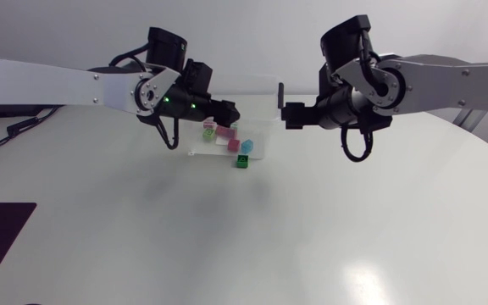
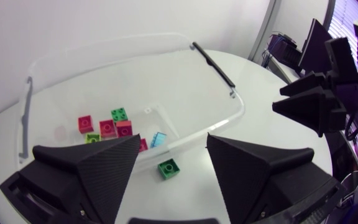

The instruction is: Place the duplo bricks in the container

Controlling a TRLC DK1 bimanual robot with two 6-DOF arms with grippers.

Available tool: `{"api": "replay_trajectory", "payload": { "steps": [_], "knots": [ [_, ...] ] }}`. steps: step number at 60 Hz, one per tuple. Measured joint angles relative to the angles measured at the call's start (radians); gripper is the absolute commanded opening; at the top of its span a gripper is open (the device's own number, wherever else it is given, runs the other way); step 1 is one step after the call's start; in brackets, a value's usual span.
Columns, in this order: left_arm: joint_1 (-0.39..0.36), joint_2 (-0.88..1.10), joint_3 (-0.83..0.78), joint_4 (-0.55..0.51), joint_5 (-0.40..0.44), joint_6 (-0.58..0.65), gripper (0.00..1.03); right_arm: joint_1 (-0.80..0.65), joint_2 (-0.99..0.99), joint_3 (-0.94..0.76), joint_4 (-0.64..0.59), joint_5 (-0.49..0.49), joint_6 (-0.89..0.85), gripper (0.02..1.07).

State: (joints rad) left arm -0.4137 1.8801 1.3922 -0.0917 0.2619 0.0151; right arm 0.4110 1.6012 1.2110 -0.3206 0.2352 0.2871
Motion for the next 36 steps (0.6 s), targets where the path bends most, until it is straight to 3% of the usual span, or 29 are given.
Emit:
{"api": "replay_trajectory", "payload": {
  "steps": [14,36],
  "knots": [
    [-0.1,0.035,-0.044,-0.042,-0.033,-0.035,0.75,0.0,-0.014,-0.024,0.011,-0.003,0.0,1.0],
    [-0.047,0.06,-0.016,-0.003,-0.068,-0.034,0.75,0.0,-0.014,-0.034,0.014,-0.003,0.0,1.0]
  ]
}}
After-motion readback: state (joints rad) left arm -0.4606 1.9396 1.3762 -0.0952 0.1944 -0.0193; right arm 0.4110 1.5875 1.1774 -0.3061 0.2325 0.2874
